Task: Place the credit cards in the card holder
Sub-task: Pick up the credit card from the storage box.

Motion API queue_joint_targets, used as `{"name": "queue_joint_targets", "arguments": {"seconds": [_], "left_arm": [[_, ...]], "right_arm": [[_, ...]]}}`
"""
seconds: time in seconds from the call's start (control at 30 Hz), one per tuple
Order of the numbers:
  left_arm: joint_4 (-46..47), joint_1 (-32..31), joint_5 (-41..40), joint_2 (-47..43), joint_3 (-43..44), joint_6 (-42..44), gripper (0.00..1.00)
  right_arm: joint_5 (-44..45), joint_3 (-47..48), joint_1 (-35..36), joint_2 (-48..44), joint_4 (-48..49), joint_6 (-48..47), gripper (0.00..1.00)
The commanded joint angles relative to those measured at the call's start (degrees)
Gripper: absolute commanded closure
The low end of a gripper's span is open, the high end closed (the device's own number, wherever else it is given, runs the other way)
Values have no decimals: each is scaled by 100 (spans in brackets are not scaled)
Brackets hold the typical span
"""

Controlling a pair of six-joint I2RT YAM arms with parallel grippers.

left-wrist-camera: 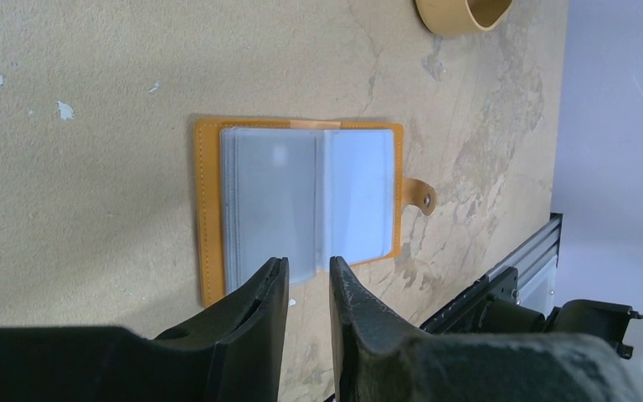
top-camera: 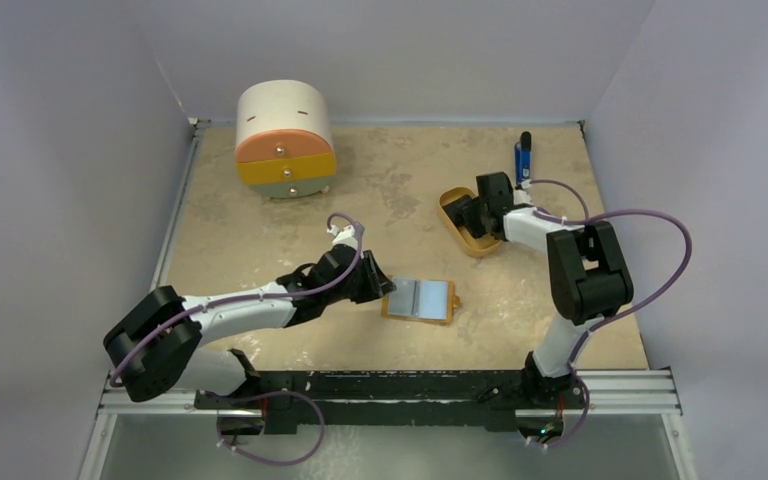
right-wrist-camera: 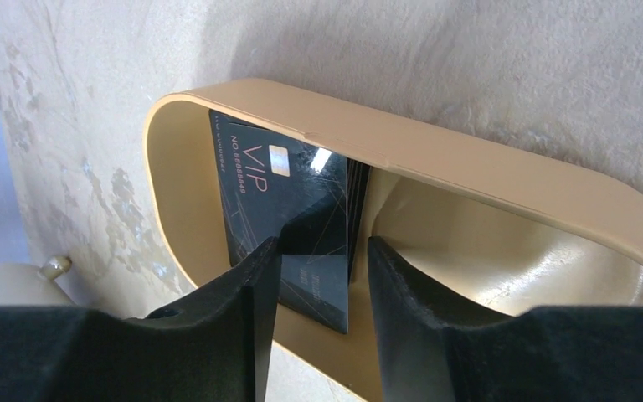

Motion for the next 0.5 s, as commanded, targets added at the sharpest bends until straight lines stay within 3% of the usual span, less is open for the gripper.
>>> {"name": "queue_joint_targets", "arguments": {"seconds": [0.0, 0.47], "left_arm": [[156, 16, -36, -220, -35, 28, 76], [251, 13, 6, -143, -43, -17, 76]], "right_arm": [[122, -29, -30, -20, 167, -20, 58], [154, -494, -33, -396, 351, -140, 72]]}}
